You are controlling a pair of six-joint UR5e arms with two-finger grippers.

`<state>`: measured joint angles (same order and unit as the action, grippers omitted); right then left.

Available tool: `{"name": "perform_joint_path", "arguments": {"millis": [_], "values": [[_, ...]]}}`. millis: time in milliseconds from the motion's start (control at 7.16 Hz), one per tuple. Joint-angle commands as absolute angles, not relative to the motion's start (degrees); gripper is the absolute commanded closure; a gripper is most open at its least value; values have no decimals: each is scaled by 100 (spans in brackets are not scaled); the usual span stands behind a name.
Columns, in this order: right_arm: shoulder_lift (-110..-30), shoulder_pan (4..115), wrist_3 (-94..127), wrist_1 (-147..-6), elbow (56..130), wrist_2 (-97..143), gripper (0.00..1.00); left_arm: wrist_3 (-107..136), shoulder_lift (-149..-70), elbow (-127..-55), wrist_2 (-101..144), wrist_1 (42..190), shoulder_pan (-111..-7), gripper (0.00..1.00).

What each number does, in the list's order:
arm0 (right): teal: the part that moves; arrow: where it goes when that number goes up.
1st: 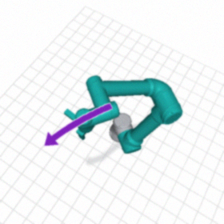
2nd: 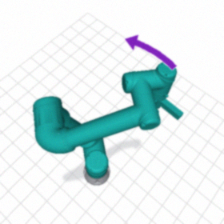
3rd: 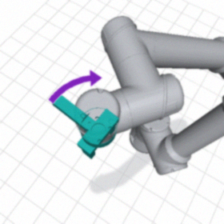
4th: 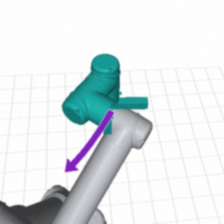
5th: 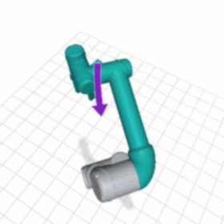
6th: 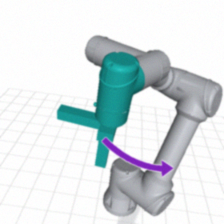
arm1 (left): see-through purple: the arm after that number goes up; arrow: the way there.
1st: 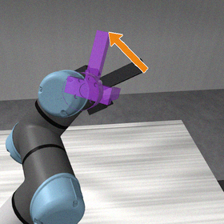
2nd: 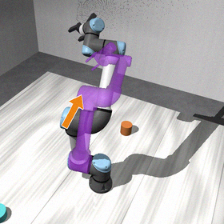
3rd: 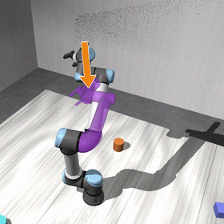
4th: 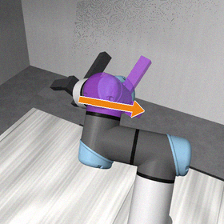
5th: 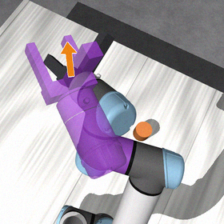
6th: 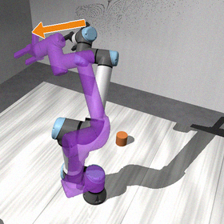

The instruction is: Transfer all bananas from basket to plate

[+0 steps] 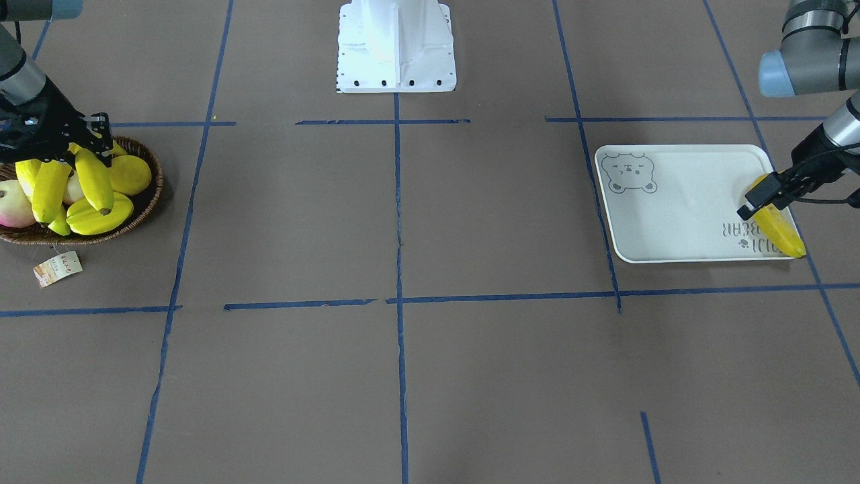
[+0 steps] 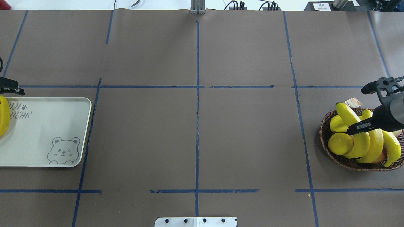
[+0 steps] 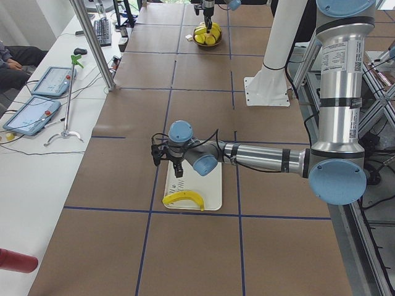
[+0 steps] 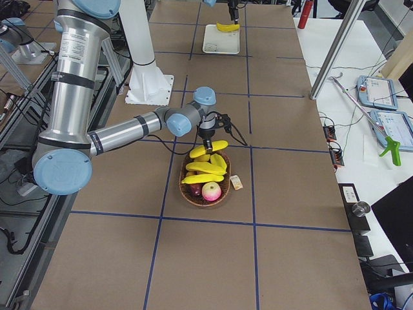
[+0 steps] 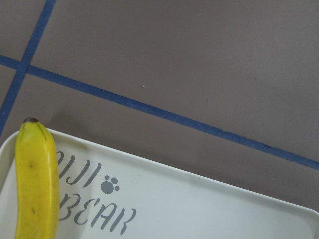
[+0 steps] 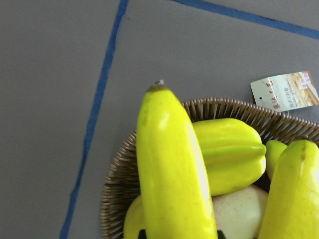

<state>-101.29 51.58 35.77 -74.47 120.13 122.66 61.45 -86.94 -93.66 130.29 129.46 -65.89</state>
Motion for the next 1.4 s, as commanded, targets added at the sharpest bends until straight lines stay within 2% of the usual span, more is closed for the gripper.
{"name": "perform_joint_path", "arguments": {"millis": [0, 279, 558, 977, 1256], "values": [[-9872, 5720, 3577, -7418, 12234, 13163, 87, 6161, -8745, -9413, 13060, 12964, -6566, 0], [-9188, 5687, 3647, -7453, 12138, 13175, 91, 6213, -8893, -9806, 13052, 13121, -6303, 0], [-8344, 5406, 4013, -7384, 11727, 13157, 91, 6519, -9550, -9844, 13078, 13157, -6197, 0], [-7044, 4503, 5280, -7356, 11383, 12599, 88, 8484, -10614, -9966, 13043, 13157, -5548, 1], [-6786, 4010, 6209, -6790, 11356, 11982, 88, 9356, -11107, -10072, 12999, 13149, -5187, 1]]}}
